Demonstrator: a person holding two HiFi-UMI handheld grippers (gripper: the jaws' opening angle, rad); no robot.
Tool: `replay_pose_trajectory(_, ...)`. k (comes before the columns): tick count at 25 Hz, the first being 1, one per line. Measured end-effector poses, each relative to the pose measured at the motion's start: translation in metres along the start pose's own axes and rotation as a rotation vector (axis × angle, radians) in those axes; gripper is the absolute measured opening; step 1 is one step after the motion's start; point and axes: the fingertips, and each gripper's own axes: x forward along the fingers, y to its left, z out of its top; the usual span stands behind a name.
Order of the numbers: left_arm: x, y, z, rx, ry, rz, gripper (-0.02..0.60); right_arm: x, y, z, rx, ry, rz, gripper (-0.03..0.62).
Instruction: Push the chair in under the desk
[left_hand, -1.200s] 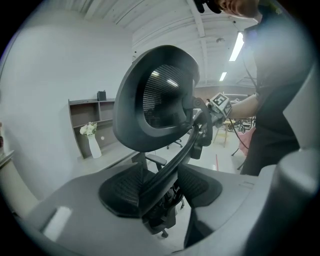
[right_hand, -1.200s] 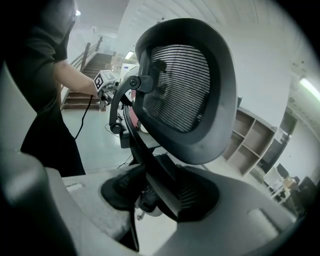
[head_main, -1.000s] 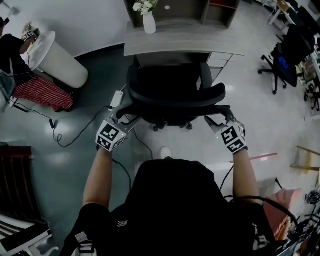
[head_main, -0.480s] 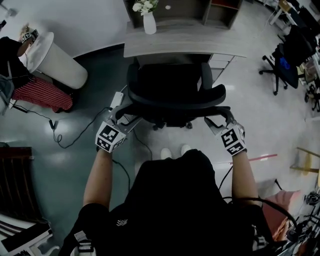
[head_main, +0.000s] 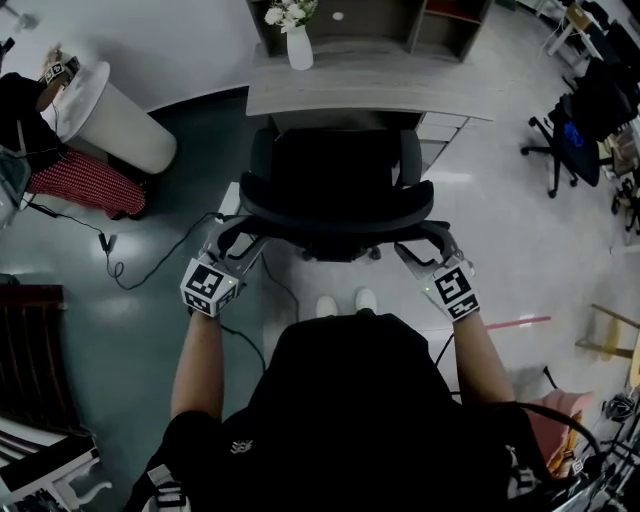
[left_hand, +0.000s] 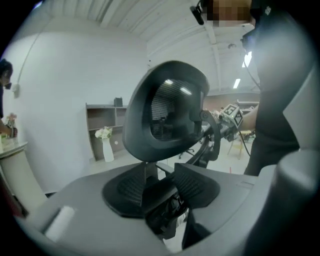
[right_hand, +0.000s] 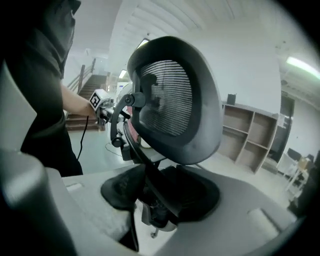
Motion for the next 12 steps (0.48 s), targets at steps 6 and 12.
replay_pose_trajectory(6, -0.015, 0.015, 0.021, -0.053, -0.107, 0.102, 0.169, -0.017, -0.01, 0.011, 0.107, -0.088, 0.03, 0.193)
replay_pose_trajectory(12, -0.035, 0.048, 0.053, -0.135, -0.217, 0.197, 0.137, -0.055, -0.071, 0.042, 0.282, -0.33, -0.176, 0.164)
